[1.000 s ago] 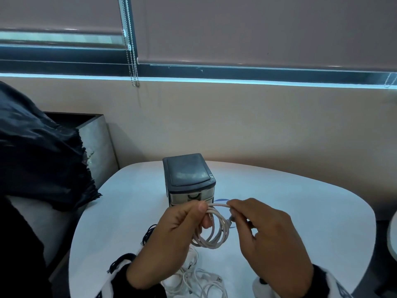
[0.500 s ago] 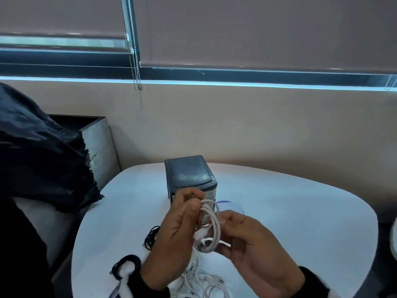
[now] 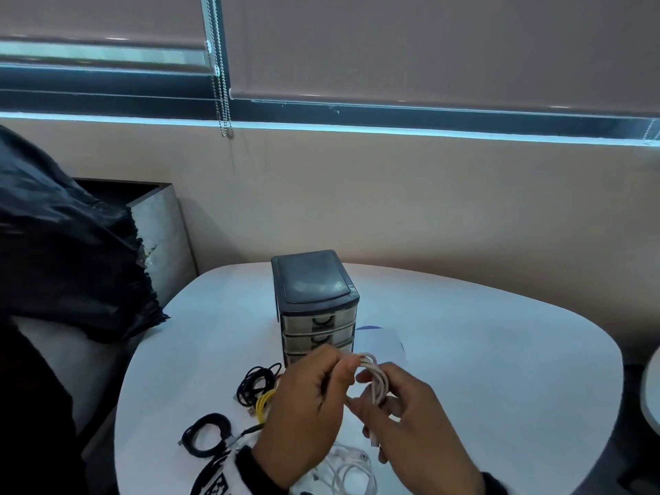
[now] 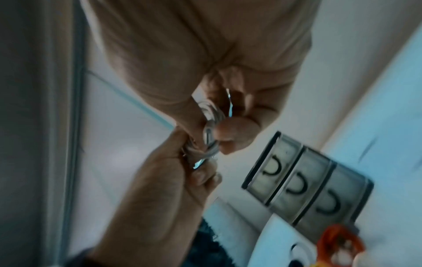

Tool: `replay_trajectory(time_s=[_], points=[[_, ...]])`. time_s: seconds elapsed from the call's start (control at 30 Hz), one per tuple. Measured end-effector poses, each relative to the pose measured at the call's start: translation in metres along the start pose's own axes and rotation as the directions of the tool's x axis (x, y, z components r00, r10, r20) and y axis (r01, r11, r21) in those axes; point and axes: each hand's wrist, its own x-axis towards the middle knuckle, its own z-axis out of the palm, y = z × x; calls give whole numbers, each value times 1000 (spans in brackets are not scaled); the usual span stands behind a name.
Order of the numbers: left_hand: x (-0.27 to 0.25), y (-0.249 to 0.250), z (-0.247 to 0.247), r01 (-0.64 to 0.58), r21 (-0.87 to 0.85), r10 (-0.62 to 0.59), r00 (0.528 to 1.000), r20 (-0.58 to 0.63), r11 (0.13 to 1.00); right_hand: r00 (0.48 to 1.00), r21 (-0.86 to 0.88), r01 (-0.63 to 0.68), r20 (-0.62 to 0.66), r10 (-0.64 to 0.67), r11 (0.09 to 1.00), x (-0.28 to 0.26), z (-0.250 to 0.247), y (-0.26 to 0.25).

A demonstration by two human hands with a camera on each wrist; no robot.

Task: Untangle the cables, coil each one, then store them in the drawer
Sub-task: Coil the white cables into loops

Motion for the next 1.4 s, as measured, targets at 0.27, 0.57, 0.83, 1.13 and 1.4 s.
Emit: replay_trajectory(time_s=[0.27, 0.57, 0.83, 1.13, 1.4], points=[[5, -22, -8, 104, 40, -99, 988, -119, 994, 1000, 83, -10, -14, 11, 996, 6, -11, -1], [36, -51, 23, 566, -405, -567, 813, 132, 718, 989, 312, -110, -57, 134, 944, 62, -11, 17], [53, -85, 38, 488, 435, -514, 855, -66, 757, 975, 225, -152, -124, 183, 962, 97, -28, 25], [40, -75, 38, 316, 553, -399, 916, 32, 771, 980, 234, -78, -160, 117, 969, 102, -33, -4], [67, -84, 40, 286, 706, -487, 868, 95, 648, 982, 277, -78, -144, 122, 958, 92, -33, -7]])
